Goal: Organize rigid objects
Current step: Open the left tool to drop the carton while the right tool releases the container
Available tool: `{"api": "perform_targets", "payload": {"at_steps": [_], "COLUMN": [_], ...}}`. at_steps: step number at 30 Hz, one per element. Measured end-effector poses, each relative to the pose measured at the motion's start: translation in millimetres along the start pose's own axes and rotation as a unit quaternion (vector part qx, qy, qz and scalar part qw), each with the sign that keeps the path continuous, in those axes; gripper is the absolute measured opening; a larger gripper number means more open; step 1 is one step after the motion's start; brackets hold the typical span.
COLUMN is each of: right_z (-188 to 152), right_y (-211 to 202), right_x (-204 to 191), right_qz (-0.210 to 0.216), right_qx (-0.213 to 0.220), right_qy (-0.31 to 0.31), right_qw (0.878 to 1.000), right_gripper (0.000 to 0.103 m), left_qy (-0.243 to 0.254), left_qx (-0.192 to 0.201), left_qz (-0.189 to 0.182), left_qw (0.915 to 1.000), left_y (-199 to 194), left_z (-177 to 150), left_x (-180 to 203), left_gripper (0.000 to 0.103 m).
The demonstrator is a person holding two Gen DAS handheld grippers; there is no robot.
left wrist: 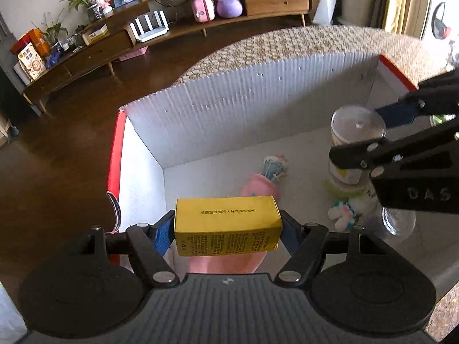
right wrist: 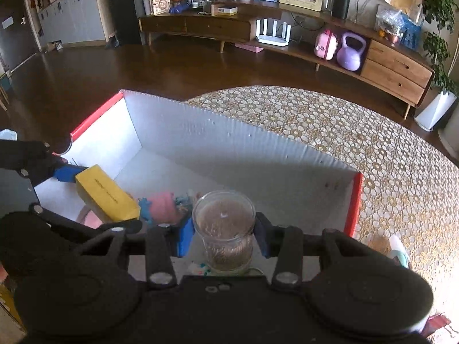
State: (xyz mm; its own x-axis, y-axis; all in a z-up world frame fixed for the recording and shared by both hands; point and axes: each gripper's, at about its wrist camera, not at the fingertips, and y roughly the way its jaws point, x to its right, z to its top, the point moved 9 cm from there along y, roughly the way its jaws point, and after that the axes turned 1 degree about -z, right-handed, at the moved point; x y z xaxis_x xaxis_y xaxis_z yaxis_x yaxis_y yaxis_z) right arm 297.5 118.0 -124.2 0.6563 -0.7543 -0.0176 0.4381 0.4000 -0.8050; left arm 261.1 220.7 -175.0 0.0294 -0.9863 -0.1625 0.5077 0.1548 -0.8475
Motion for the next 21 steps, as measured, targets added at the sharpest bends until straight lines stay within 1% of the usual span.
{"api": "perform_targets", "payload": {"at_steps": [3, 5, 8, 14, 21], "right_z": [-1, -2, -3, -10, -20], "right_y": [-4, -9, -19, -38, -71], "right_x": [1, 1, 2, 2, 5], "right_qz": [0.004, 0.009, 0.012, 0.023, 0.036], "right_qx": [0.003, 0.005, 0.012, 0.019, 0.036], "right_qy": [0.002, 0.005, 0.005, 0.005, 0.005], "right_qw": [1.0, 1.0, 1.0, 1.0, 0.999], "right_gripper": [0.046, 0.051, 0.052, 0.052, 0.052], "left_qy": [0.01, 0.015, 0.016, -0.011, -0.02], "left_qx": [-0.006, -0.01, -0.015, 0.011, 0.038], "left_qz": [-0.003, -0.008, -0.004, -0.021, -0.023], "left_qw": [0.9999, 0.9998, 0.9998, 0.9997, 0.9988], "left_y": [0, -1, -2, -20, -41], "left_z": [3, 3, 3, 3, 2], "left_x": [3, 6, 7, 8, 14], "left_gripper": [0.073, 0.073, 0.073, 0.074, 0.074]}}
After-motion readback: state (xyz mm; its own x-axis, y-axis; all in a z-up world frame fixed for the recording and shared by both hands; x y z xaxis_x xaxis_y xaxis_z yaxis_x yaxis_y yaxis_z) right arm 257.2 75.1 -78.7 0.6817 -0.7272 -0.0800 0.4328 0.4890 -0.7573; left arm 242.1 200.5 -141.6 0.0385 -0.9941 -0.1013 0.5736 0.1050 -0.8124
